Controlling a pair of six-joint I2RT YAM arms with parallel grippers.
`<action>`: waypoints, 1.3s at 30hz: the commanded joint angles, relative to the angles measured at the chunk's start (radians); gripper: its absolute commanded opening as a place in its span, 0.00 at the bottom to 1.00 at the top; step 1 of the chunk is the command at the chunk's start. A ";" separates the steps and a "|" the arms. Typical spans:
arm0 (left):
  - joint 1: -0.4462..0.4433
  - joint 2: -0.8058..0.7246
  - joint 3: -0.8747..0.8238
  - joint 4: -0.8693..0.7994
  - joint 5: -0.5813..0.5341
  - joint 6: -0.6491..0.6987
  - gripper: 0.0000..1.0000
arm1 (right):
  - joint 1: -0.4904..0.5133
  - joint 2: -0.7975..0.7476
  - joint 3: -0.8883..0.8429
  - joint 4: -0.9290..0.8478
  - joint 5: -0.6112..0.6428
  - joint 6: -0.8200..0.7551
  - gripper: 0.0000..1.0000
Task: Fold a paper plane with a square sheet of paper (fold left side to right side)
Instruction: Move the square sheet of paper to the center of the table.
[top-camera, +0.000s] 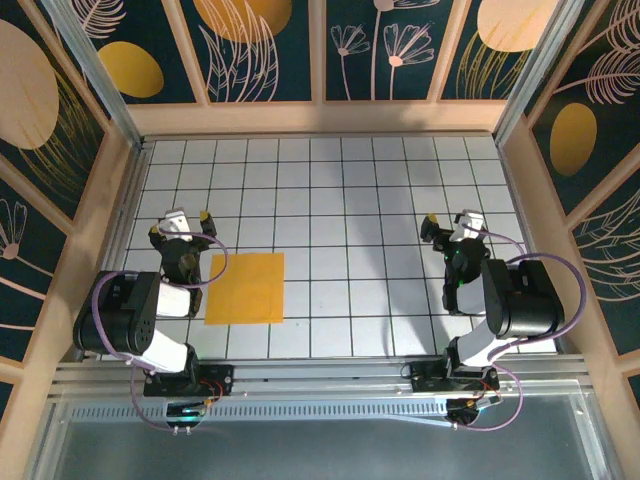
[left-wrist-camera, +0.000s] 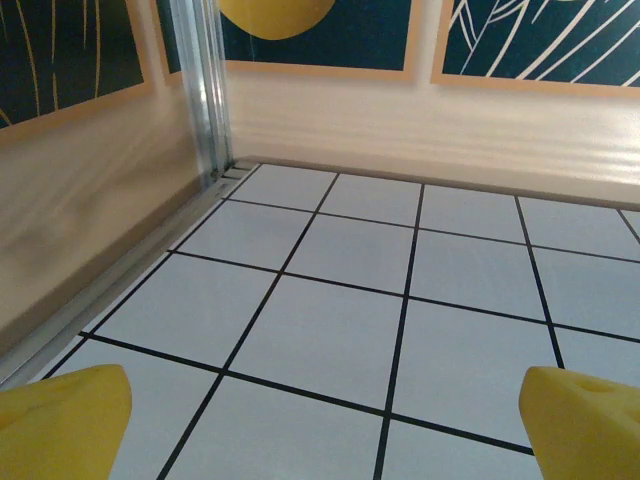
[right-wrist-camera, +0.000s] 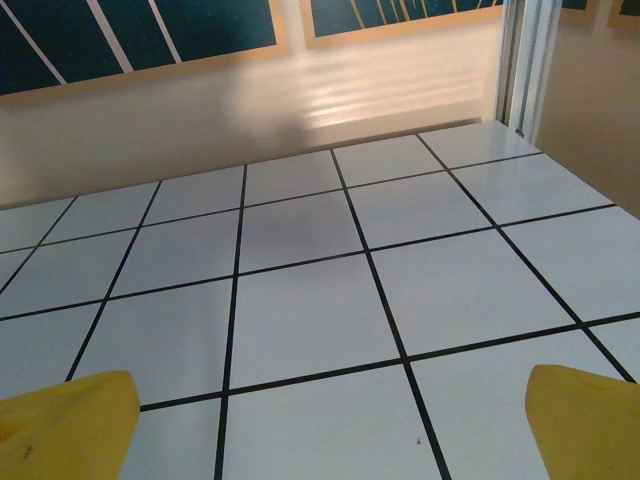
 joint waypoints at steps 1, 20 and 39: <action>0.005 0.001 -0.002 0.046 0.006 -0.020 0.99 | -0.007 0.001 0.022 0.018 -0.007 -0.004 0.99; 0.005 0.001 -0.002 0.045 0.006 -0.020 0.99 | -0.008 0.001 0.021 0.018 -0.009 -0.004 0.99; 0.005 -0.258 0.213 -0.553 -0.016 -0.102 0.99 | -0.015 -0.330 0.115 -0.426 0.035 0.064 0.99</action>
